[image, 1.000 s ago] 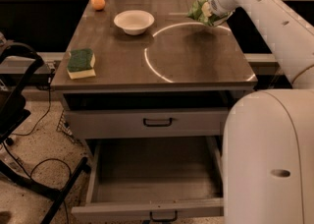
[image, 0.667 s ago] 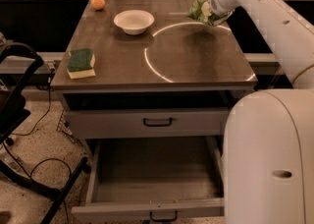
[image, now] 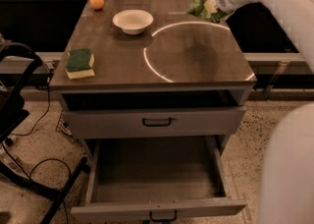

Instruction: Move green jalapeno chip bag near sponge

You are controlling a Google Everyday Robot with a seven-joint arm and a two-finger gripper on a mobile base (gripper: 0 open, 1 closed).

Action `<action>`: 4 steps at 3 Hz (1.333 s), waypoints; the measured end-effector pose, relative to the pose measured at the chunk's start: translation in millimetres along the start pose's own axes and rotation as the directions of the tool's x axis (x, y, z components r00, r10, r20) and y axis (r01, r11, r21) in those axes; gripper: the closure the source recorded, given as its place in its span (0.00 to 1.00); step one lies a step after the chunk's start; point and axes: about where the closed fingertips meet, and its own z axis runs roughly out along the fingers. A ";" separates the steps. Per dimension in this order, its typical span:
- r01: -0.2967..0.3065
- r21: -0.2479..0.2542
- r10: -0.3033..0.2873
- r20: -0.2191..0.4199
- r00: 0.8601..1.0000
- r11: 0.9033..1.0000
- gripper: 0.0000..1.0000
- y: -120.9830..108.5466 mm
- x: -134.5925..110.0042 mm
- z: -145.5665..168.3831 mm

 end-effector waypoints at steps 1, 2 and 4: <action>0.040 -0.093 -0.037 0.035 0.999 0.995 1.00 45.8 4.5 -34.2; 0.083 -0.212 -0.065 0.091 0.994 0.974 1.00 94.8 11.8 -68.2; 0.276 -0.444 -0.084 0.404 0.911 0.853 1.00 184.6 -26.8 -113.5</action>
Offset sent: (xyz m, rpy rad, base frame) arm -0.1828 0.0986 0.0001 0.1146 0.0225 0.4650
